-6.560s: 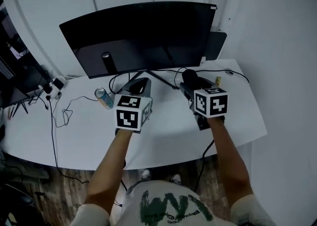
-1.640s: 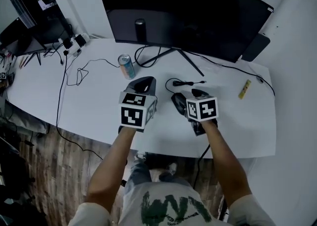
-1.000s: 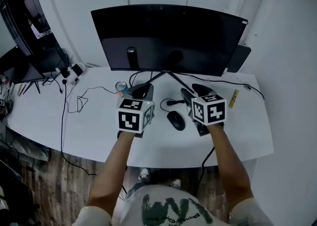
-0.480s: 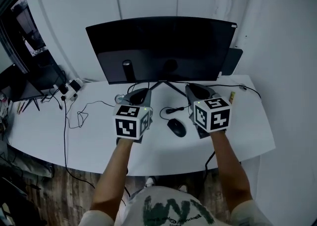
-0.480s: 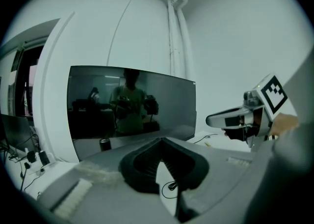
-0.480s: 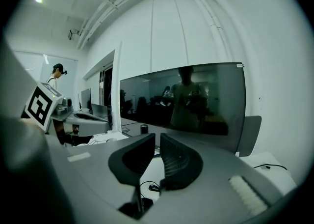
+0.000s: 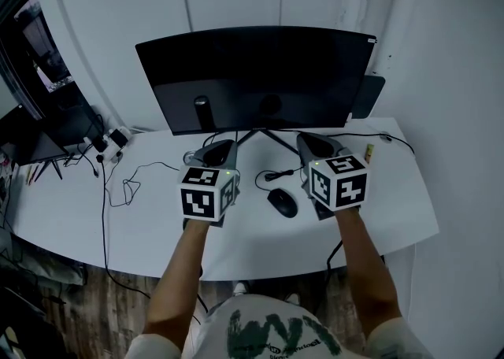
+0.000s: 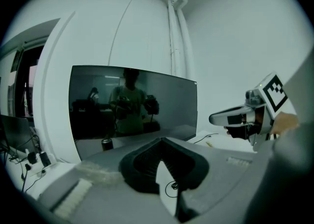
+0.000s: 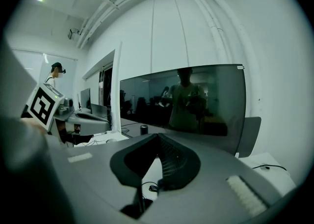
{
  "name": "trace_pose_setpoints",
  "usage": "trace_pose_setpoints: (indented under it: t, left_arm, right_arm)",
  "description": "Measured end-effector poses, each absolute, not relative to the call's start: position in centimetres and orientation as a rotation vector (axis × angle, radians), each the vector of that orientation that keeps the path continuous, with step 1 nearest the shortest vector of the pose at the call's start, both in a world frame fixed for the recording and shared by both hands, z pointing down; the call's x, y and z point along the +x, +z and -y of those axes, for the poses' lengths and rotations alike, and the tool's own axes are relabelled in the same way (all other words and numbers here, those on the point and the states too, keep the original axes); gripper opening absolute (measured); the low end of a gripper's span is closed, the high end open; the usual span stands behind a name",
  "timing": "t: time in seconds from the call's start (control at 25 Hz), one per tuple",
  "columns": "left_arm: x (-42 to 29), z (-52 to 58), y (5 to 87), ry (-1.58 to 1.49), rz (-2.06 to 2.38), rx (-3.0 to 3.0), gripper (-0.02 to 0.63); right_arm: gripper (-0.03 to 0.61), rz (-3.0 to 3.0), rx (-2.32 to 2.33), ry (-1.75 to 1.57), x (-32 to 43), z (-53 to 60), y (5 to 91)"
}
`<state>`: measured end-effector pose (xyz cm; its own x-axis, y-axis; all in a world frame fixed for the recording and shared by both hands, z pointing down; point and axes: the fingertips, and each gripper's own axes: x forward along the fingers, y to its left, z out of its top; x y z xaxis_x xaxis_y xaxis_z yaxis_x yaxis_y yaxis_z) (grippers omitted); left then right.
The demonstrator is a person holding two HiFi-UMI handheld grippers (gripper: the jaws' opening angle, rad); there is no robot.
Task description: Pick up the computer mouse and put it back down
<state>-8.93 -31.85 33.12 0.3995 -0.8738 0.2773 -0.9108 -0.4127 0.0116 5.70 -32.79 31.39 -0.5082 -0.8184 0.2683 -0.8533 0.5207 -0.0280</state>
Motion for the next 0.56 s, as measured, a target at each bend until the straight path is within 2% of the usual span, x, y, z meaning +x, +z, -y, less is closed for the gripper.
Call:
trace_pose_setpoints:
  t: [0.56]
  left_arm:
    - [-9.01, 31.85, 33.04, 0.346, 1.613, 2.48, 0.003]
  right_arm:
    - [0.0, 2.543, 1.406, 0.229, 5.74, 32.92, 31.19]
